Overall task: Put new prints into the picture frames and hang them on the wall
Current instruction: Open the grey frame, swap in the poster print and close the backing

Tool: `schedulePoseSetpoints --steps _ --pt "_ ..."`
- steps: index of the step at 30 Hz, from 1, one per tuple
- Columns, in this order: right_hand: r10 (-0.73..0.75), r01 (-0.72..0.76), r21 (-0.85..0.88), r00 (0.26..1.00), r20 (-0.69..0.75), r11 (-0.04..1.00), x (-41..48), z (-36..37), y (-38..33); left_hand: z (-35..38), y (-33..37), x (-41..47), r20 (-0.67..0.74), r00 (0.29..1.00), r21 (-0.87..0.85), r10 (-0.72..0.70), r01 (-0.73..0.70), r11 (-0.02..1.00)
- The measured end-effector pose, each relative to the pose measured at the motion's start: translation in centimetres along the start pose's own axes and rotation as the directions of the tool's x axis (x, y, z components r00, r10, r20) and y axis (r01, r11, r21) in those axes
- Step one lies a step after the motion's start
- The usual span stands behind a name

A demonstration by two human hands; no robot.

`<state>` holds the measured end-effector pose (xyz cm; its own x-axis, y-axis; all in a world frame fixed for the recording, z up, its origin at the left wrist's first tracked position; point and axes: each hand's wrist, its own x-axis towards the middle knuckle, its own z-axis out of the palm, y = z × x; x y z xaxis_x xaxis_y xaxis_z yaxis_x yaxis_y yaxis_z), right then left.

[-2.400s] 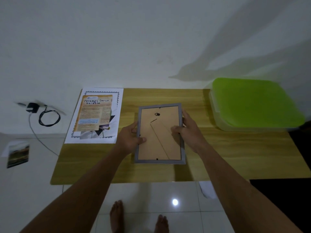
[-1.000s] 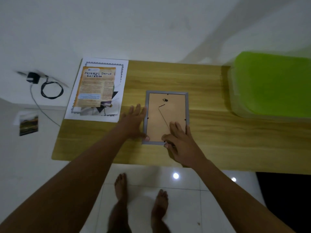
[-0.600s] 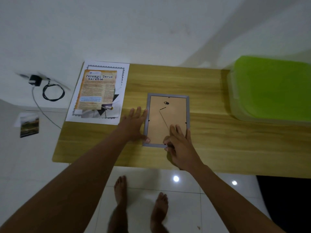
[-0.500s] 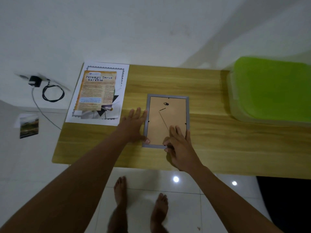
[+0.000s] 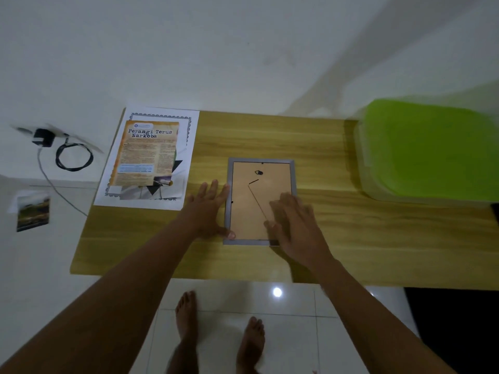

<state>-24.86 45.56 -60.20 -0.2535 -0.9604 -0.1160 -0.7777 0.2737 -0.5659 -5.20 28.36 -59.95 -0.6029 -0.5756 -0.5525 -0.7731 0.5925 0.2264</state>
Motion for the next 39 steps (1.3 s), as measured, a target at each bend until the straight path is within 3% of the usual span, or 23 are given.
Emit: schedulePoseSetpoints --steps 3,8,24,33,39 --pt "0.108 -0.108 -0.062 0.994 0.001 0.992 2.8 -2.0 1.7 -0.4 0.0 0.1 0.022 1.0 0.01 0.006 -0.006 1.0" --pt "0.11 -0.088 -0.146 0.983 0.146 0.985 4.4 -2.5 3.2 -0.7 0.4 0.2 0.026 0.999 0.064 -0.02 0.018 0.998" --pt "0.148 -0.148 -0.036 0.989 0.01 0.988 4.2 -1.4 3.0 -1.2 0.8 0.3 0.043 0.998 0.038 -0.034 0.032 0.999" --pt "0.141 -0.142 0.018 0.989 0.049 0.99 4.1 -2.4 2.8 -1.5 1.2 0.4 0.05 0.997 0.073 -0.06 0.057 0.996" --pt "0.009 -0.013 -0.228 1.0 -0.018 0.974 8.8 -4.0 2.6 -1.8 1.3 1.5 0.106 0.992 0.036 -0.071 0.067 0.997"
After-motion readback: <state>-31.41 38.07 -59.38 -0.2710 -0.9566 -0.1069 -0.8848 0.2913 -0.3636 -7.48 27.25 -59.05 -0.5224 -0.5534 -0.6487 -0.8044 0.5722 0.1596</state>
